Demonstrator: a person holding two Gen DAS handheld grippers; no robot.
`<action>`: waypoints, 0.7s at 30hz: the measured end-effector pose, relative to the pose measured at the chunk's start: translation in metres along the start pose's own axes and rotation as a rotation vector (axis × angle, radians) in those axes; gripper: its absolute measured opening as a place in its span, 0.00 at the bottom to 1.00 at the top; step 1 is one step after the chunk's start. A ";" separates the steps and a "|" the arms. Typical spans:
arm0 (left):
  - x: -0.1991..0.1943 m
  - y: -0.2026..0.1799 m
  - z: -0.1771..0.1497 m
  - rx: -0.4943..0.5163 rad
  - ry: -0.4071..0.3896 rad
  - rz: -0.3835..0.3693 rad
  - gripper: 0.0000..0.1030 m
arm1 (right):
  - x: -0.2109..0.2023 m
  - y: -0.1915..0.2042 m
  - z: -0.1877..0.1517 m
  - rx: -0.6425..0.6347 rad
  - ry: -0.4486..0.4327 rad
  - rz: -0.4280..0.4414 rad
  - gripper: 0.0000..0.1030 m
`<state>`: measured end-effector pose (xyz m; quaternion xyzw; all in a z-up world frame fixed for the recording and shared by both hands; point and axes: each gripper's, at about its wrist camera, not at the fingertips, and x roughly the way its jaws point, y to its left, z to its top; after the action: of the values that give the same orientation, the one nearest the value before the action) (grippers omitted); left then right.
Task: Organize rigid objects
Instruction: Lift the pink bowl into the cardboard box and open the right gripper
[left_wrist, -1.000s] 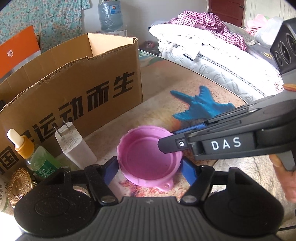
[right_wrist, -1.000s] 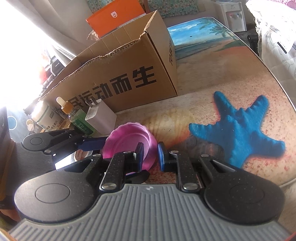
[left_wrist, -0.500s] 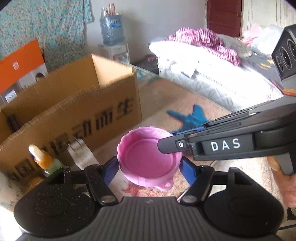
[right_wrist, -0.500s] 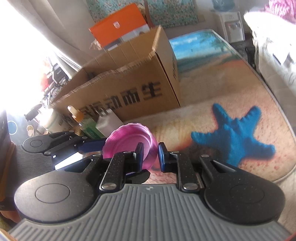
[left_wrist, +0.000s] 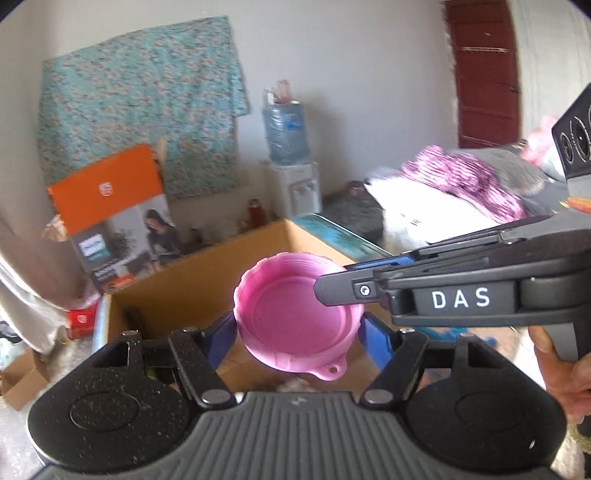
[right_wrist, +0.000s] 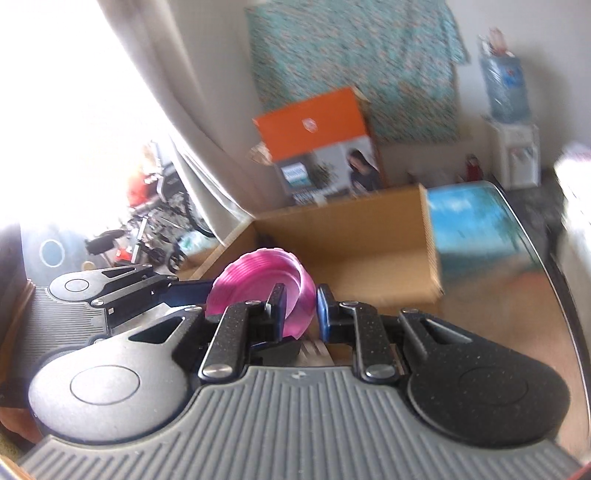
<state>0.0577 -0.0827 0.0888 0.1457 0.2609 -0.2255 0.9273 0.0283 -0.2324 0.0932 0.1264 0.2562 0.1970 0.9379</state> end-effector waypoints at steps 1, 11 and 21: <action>0.002 0.009 0.005 -0.006 0.002 0.010 0.71 | 0.008 0.002 0.010 -0.011 0.004 0.015 0.16; 0.083 0.119 0.030 -0.205 0.270 -0.040 0.71 | 0.147 -0.007 0.087 0.013 0.285 0.136 0.18; 0.142 0.144 -0.010 -0.229 0.507 -0.057 0.71 | 0.248 -0.014 0.049 0.088 0.620 0.148 0.18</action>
<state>0.2332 -0.0043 0.0240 0.0843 0.5126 -0.1768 0.8360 0.2550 -0.1440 0.0224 0.1189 0.5280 0.2826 0.7920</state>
